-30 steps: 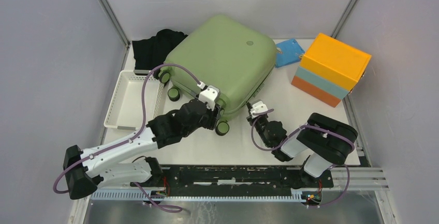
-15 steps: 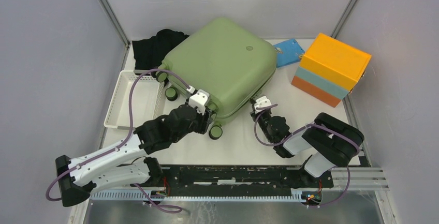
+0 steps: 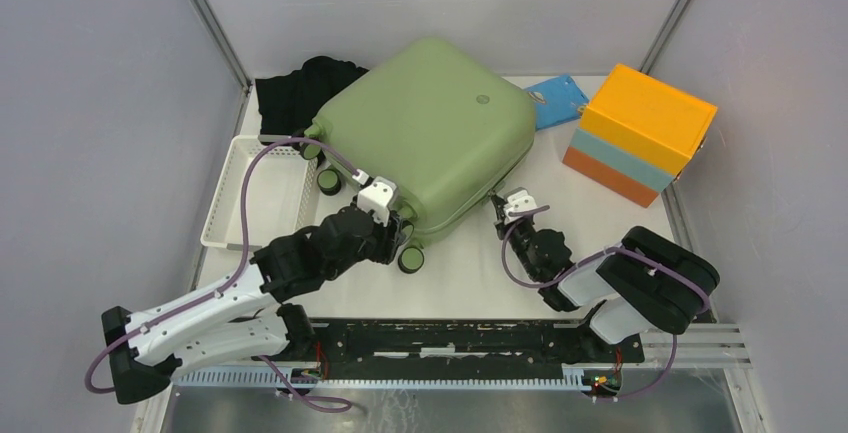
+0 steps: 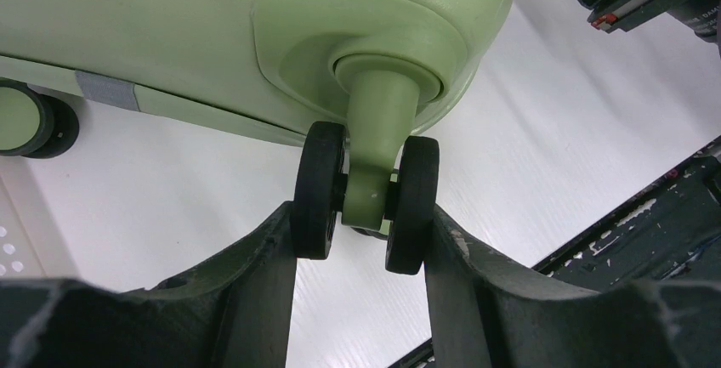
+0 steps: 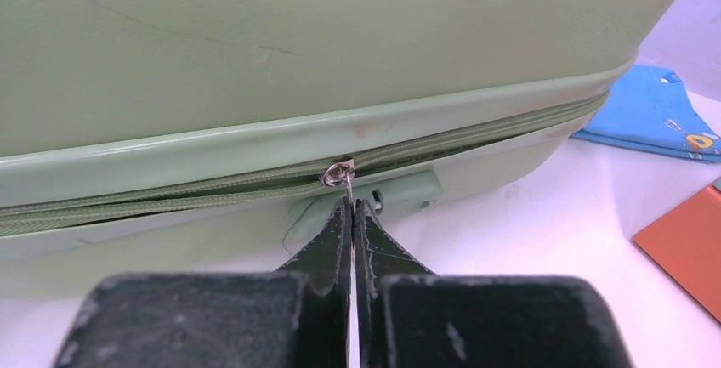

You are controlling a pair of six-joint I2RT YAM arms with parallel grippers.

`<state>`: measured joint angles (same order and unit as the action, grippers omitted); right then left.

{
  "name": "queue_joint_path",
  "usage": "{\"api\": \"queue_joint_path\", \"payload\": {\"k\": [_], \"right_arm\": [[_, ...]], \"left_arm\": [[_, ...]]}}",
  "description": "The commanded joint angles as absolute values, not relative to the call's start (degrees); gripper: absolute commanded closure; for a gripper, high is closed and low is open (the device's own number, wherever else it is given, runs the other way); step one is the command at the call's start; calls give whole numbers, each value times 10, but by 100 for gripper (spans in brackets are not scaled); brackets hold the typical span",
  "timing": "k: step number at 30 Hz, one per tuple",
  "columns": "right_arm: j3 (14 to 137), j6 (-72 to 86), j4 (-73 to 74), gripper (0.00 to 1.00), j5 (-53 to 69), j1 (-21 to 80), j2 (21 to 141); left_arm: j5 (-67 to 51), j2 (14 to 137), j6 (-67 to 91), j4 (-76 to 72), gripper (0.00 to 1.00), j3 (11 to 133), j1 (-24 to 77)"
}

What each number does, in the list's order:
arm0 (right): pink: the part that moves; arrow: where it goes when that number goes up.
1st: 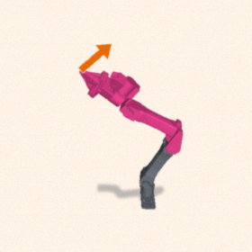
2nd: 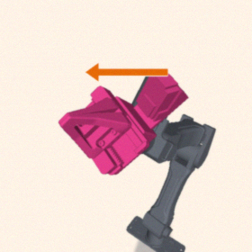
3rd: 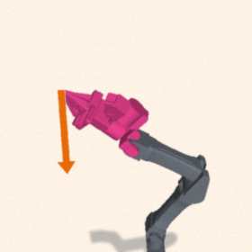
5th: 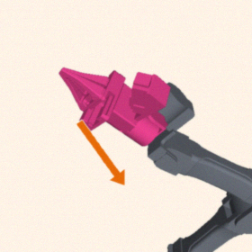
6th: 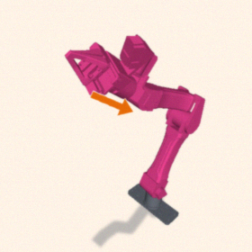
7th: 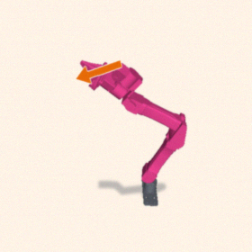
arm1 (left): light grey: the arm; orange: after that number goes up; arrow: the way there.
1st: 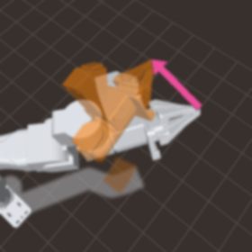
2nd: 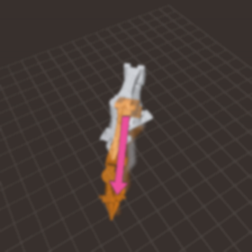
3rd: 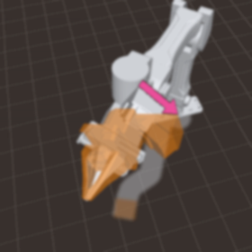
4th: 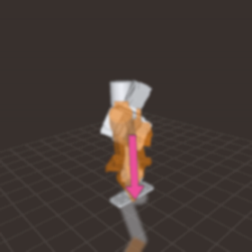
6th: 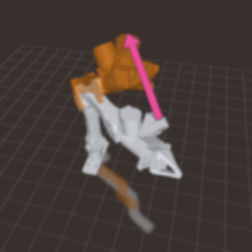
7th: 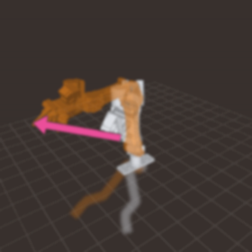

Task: Open, take out, and arrange the luggage
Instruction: Unzip the luggage at the center of the board.

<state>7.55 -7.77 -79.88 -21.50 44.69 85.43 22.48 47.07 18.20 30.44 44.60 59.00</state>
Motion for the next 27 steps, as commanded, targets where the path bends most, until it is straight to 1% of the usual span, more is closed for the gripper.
{"api": "queue_joint_path", "payload": {"k": [1, 15, 27], "right_arm": [[63, -72, -834, 100, -304, 403, 837], [80, -52, -785, 100, -290, 335, 830], [84, -29, -763, 100, -250, 258, 828]], "left_arm": [[311, 433, 229, 346, 98, 458, 581], [327, 416, 280, 389, 98, 455, 581], [297, 405, 308, 390, 98, 446, 581]]}}
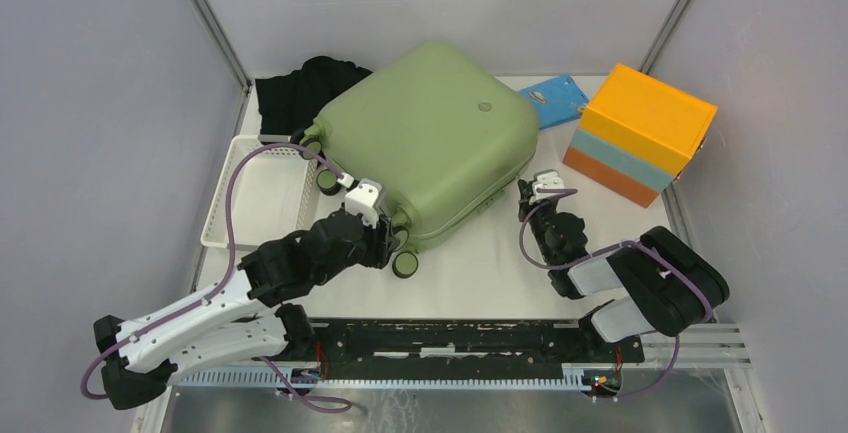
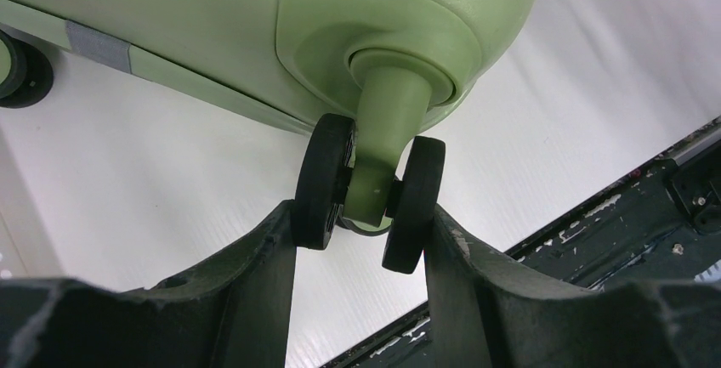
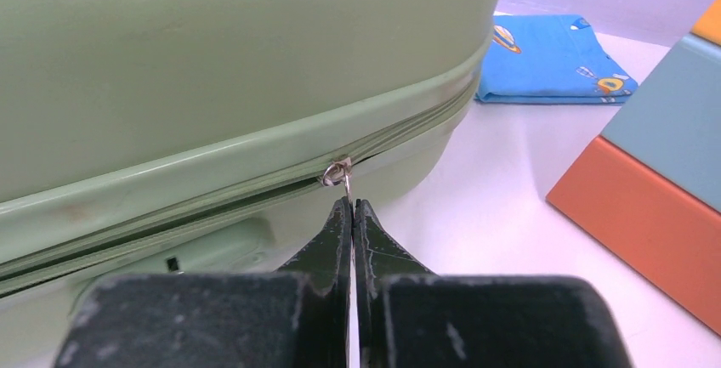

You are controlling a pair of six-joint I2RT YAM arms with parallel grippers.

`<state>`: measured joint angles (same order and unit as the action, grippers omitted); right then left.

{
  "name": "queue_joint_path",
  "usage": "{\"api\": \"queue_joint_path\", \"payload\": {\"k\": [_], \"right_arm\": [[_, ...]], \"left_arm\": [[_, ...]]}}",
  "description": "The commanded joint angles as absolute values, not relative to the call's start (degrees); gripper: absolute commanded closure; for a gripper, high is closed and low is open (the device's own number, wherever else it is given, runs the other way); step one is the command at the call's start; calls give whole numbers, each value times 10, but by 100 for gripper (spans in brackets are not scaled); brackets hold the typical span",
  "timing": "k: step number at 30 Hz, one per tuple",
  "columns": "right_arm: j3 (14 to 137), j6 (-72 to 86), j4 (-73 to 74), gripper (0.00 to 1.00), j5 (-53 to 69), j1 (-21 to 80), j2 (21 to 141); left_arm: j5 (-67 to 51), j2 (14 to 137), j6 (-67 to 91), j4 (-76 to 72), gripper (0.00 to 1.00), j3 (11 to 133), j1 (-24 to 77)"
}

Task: Open, take out, and arrange the luggage
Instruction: Unzip the luggage at the center of the board.

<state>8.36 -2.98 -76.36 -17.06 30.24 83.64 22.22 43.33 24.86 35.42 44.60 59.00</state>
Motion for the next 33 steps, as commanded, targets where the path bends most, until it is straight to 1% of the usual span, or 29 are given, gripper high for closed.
{"api": "queue_joint_path", "payload": {"k": [1, 10, 17, 21, 23, 28, 30, 31, 33], "right_arm": [[86, -30, -762, 100, -248, 255, 831], [102, -34, -760, 100, -227, 248, 844], [87, -31, -767, 100, -214, 248, 825], [79, -28, -769, 100, -204, 248, 816], [78, -28, -771, 100, -200, 248, 818], [75, -26, -779, 100, -187, 248, 820], [74, -25, -781, 100, -184, 249, 820], [73, -25, -780, 100, -184, 248, 820], [72, -24, -782, 100, -181, 248, 821]], "left_arm": [[290, 403, 310, 384, 98, 443, 581], [277, 406, 311, 363, 98, 444, 581], [268, 406, 322, 347, 98, 443, 581], [242, 416, 339, 314, 77, 443, 581], [228, 423, 347, 296, 61, 445, 581], [218, 437, 356, 257, 30, 460, 581], [218, 438, 356, 243, 15, 465, 581], [219, 438, 354, 237, 10, 468, 581], [230, 438, 353, 227, 2, 474, 581]]}}
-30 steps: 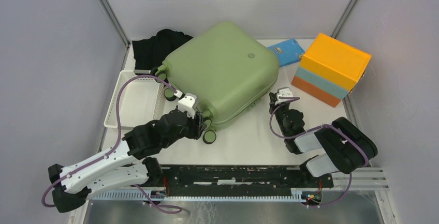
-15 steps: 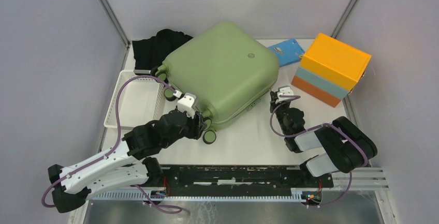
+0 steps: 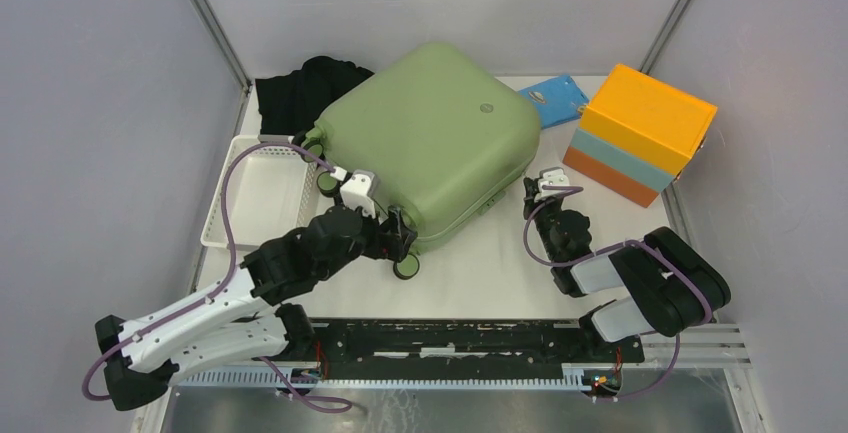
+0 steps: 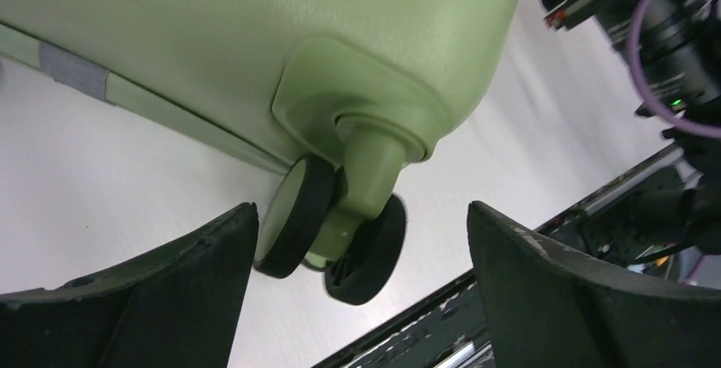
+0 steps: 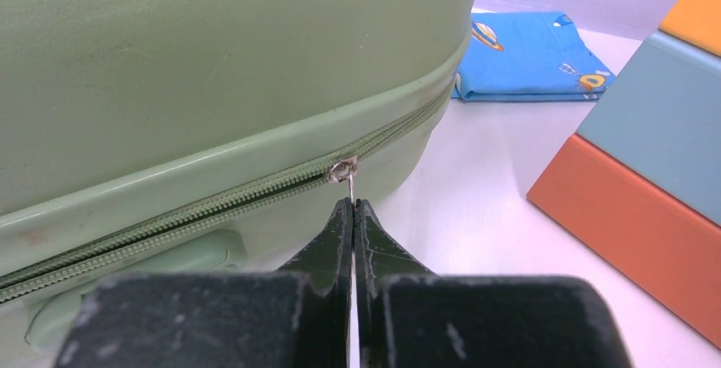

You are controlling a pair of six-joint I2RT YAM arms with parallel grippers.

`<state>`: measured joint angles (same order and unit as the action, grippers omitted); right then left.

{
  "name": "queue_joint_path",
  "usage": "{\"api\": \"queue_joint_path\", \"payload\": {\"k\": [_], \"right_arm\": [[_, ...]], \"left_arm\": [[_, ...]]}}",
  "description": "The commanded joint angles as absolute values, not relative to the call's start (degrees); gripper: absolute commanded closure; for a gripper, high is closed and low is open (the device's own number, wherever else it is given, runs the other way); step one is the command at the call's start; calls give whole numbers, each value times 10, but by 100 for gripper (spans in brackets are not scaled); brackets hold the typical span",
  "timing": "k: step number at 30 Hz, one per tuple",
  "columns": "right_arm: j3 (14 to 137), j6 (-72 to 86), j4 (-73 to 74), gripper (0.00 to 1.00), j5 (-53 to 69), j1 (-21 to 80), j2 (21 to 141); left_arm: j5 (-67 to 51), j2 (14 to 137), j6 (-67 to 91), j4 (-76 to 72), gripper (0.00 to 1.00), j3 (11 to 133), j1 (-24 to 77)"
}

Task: Open, take out, and arrange the luggage
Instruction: Unzip the luggage at the center of the board.

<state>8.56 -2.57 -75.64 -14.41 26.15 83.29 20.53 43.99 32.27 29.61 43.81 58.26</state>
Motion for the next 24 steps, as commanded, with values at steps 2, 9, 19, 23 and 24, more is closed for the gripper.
{"api": "queue_joint_path", "payload": {"k": [2, 9, 19, 23, 24], "right_arm": [[72, -22, -783, 100, -178, 249, 821], [63, -18, -790, 100, -177, 248, 822], [58, -17, -799, 100, -168, 248, 823], [57, -15, -800, 100, -163, 248, 824], [57, -15, -800, 100, -162, 248, 823]], "left_arm": [[246, 440, 351, 217, 0, 481, 581], [260, 483, 340, 183, 0, 500, 581], [78, 559, 296, 148, 7, 571, 581], [37, 575, 311, 109, 9, 562, 581], [30, 578, 314, 100, 9, 561, 581]]}}
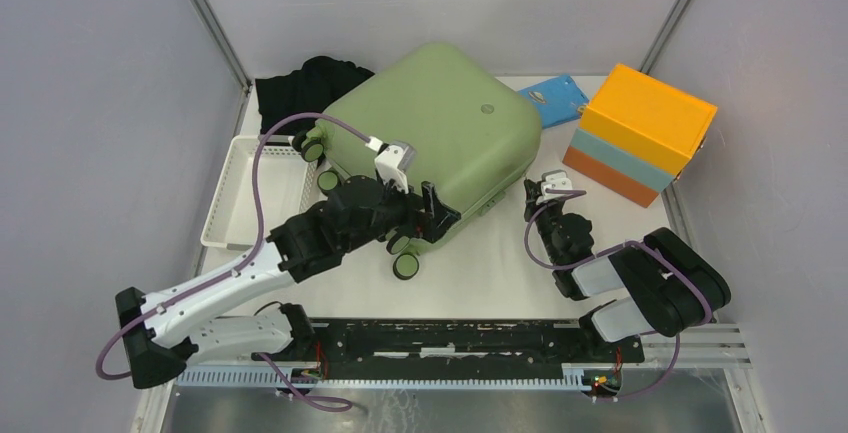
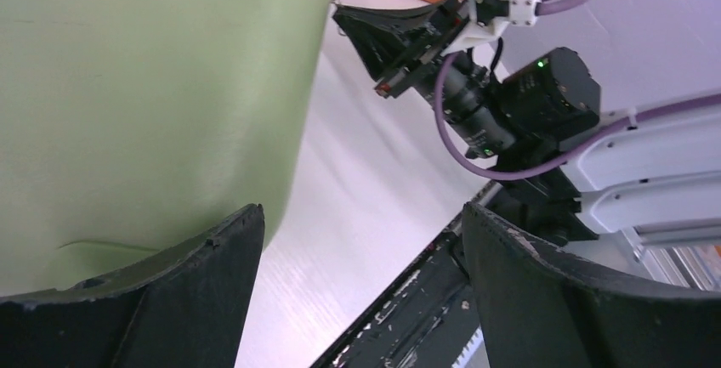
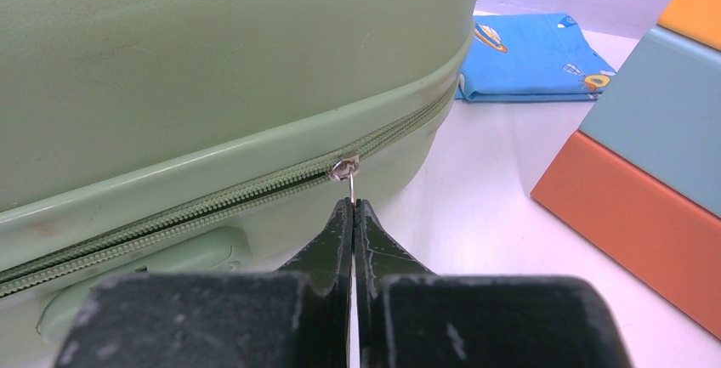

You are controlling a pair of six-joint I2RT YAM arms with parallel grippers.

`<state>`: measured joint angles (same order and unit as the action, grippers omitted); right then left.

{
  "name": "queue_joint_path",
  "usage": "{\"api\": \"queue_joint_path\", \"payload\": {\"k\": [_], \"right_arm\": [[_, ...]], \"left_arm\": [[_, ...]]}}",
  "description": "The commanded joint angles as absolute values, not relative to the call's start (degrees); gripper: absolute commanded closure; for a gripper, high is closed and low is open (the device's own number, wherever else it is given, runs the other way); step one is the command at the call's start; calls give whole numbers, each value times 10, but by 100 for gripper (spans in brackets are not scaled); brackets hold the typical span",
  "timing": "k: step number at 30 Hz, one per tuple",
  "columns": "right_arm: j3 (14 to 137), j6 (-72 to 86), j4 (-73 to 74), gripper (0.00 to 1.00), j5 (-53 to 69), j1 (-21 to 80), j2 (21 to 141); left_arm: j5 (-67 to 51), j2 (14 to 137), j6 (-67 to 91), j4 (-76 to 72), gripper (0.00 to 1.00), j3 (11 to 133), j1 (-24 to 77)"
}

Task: Open, take out, and arrange the luggage
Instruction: Unzip the luggage at the center of the board.

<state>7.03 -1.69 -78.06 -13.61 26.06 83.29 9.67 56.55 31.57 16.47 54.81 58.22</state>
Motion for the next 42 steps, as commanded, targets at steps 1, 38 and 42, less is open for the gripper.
{"api": "queue_joint_path", "payload": {"k": [1, 38, 42], "right_arm": [[57, -14, -800, 100, -161, 248, 822], [58, -24, -795, 100, -117, 249, 810], [58, -24, -794, 100, -106, 248, 808]], "left_arm": [[22, 583, 318, 90, 10, 561, 581], [137, 687, 263, 71, 45, 504, 618], [184, 688, 257, 88, 57, 501, 617]]}}
